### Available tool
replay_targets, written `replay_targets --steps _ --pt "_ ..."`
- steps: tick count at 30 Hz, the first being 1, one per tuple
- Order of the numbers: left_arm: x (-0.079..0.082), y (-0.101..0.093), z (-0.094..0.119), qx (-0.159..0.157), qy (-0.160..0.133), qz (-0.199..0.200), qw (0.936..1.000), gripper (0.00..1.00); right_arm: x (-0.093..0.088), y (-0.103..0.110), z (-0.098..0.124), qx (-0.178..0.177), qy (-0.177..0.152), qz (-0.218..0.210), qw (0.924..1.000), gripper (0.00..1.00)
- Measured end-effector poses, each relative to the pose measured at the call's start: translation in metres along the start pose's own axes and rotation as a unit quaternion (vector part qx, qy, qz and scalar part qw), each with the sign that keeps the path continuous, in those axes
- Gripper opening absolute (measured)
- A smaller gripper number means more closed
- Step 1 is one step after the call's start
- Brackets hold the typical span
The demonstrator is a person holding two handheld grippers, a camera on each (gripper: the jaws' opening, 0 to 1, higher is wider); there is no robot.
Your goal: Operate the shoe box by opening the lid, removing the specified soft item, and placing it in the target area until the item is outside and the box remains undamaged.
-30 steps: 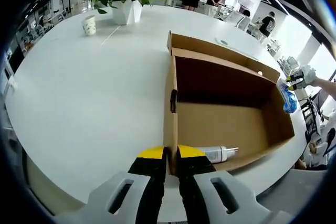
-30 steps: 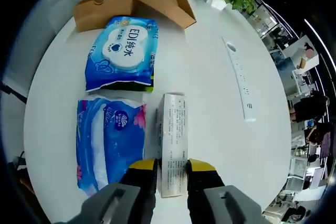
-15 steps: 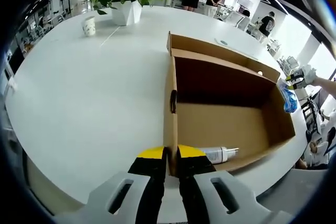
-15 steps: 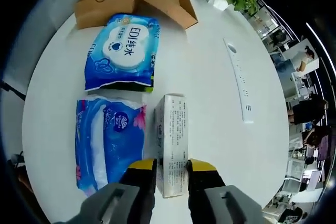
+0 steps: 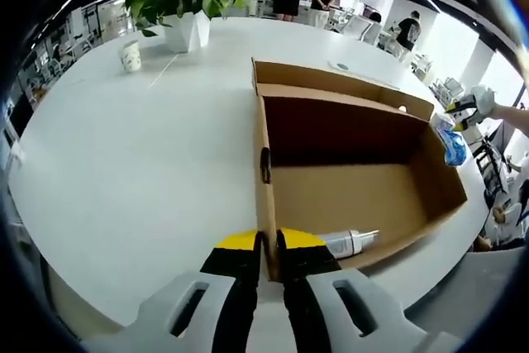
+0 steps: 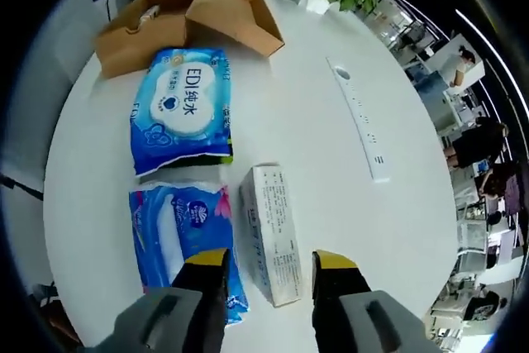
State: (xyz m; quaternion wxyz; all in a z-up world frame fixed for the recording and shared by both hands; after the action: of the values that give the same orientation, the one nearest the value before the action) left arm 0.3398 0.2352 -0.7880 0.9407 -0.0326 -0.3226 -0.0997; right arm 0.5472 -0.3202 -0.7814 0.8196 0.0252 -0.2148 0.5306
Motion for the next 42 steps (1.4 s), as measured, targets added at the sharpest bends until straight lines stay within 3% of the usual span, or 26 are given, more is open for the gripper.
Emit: replay_targets --steps 8,21,29,36,42 --pt "0.003 -0.003 0.000 0.006 -0.008 -0.033 0.9994 0.08 0.013 0.022 0.032 -0.010 -0.031 -0.081 0.9962 0.52" --pt "0.012 -0.016 0.006 -0.001 -0.026 -0.050 0.9984 0.21 0.026 0.065 0.069 -0.018 -0.071 -0.130 0.9887 0.71" --pt "0.029 -0.012 0.015 0.008 -0.042 -0.069 0.9967 0.30 0.035 0.083 0.087 -0.035 -0.103 -0.181 0.9774 0.82" --pt "0.048 -0.007 0.028 0.005 -0.057 -0.098 0.9936 0.37 0.044 0.102 0.100 -0.047 -0.141 -0.229 0.9620 0.93" --pt "0.059 -0.010 0.035 -0.023 -0.065 -0.124 0.9899 0.44 0.047 0.117 0.108 -0.059 -0.162 -0.256 0.9512 0.97"
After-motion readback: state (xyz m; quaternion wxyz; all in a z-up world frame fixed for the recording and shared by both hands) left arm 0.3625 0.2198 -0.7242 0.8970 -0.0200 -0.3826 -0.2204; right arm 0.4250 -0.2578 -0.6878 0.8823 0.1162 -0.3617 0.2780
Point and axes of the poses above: the point that each gripper's makers call its tool centre point, and the gripper's own axes: z roughly backward along the fingers, y roughly to its left, x roughly out of its top, the point moved 1 cm from there along z, roughly backward along the fingers, and after that the axes turned 14 degrees about -z, right-handed, at the moved point
